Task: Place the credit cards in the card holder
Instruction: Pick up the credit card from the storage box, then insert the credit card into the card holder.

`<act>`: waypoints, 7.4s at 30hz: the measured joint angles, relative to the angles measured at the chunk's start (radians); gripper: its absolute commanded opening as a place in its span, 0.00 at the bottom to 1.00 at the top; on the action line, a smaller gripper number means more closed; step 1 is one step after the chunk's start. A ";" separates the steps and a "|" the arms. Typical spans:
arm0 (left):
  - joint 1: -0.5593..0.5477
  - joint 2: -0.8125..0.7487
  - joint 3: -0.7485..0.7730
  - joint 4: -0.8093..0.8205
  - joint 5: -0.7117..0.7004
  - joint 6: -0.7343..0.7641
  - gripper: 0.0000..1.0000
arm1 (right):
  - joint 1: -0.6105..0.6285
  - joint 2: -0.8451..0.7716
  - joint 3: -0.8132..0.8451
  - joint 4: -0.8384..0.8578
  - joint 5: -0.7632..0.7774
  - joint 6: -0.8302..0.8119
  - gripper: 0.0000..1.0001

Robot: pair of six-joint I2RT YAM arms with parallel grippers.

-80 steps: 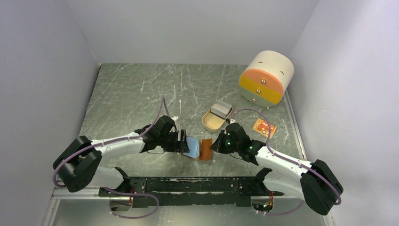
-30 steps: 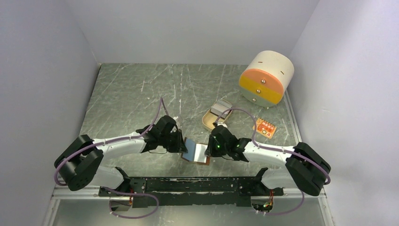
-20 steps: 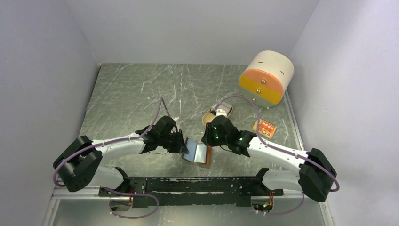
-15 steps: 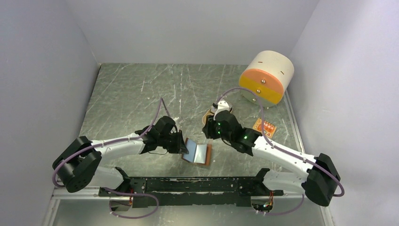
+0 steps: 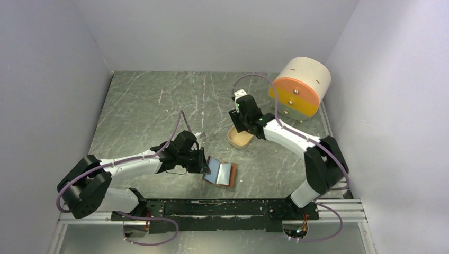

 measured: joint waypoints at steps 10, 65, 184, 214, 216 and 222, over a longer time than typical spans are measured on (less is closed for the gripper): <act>0.000 -0.008 0.000 -0.009 0.009 0.016 0.17 | -0.020 0.193 0.094 -0.009 0.021 -0.228 0.74; -0.013 -0.066 -0.014 -0.029 0.008 0.006 0.17 | -0.013 0.249 0.127 0.035 0.224 -0.360 0.40; -0.026 0.024 -0.318 0.511 0.004 -0.353 0.13 | 0.098 -0.423 -0.932 0.764 -0.477 1.100 0.02; -0.034 0.072 -0.306 0.525 0.012 -0.357 0.13 | 0.142 -0.427 -0.955 0.811 -0.455 1.141 0.04; -0.037 0.074 -0.304 0.525 0.012 -0.356 0.13 | 0.145 -0.424 -0.956 0.810 -0.455 1.144 0.04; -0.038 0.074 -0.304 0.524 0.011 -0.357 0.13 | 0.152 -0.425 -0.958 0.810 -0.454 1.148 0.04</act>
